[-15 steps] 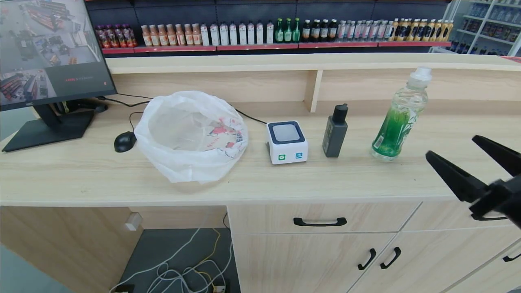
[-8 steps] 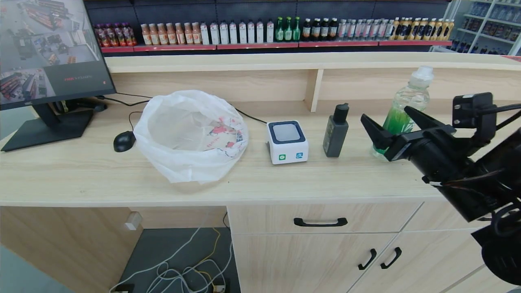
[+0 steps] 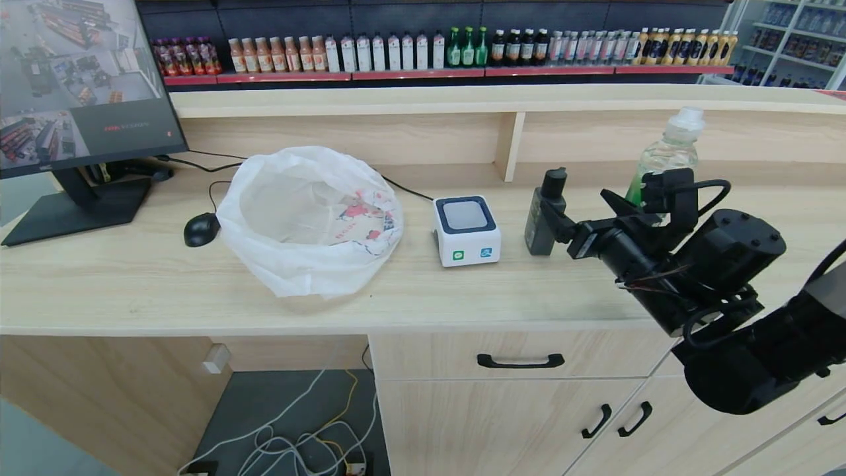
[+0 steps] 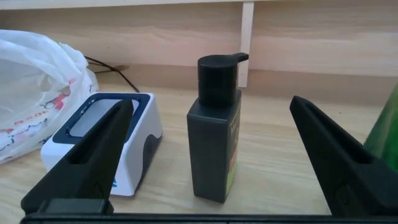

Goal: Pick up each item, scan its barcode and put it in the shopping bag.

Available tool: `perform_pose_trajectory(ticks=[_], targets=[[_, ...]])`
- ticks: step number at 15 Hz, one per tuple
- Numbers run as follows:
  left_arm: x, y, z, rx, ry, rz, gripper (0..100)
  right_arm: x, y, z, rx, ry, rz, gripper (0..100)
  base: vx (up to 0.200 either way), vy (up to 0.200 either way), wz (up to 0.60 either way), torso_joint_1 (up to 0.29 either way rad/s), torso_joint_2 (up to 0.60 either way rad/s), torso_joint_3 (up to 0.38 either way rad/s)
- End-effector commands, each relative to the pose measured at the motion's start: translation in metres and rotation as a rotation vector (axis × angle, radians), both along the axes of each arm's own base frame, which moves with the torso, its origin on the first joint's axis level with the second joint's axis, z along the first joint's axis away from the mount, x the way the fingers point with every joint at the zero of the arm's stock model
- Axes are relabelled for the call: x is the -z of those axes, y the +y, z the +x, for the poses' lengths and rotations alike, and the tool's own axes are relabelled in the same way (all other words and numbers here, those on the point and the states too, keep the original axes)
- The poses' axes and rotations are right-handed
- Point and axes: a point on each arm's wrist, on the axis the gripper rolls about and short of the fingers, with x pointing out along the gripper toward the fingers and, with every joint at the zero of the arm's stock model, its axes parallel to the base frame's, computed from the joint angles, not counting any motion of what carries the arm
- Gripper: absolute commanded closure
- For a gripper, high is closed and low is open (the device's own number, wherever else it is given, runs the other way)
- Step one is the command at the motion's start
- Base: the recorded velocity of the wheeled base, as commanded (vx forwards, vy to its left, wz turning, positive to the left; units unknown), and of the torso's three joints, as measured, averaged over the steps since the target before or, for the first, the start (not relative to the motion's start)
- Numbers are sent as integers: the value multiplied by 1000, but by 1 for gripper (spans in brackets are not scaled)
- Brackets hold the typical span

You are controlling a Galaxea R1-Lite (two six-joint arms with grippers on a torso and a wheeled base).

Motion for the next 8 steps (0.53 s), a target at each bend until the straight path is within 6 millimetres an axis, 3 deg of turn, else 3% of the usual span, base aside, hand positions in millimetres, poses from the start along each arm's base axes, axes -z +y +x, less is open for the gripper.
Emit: perform_pose_trajectory(ticks=[1, 8], targets=[[0, 0, 0, -1, 0, 0, 0, 13, 12, 12, -16, 21, -7, 0, 0, 0, 0, 0, 0, 0], [0, 0, 0, -1, 0, 0, 0, 22, 41, 28, -5, 35, 40, 0, 0, 0, 0, 0, 0, 0]])
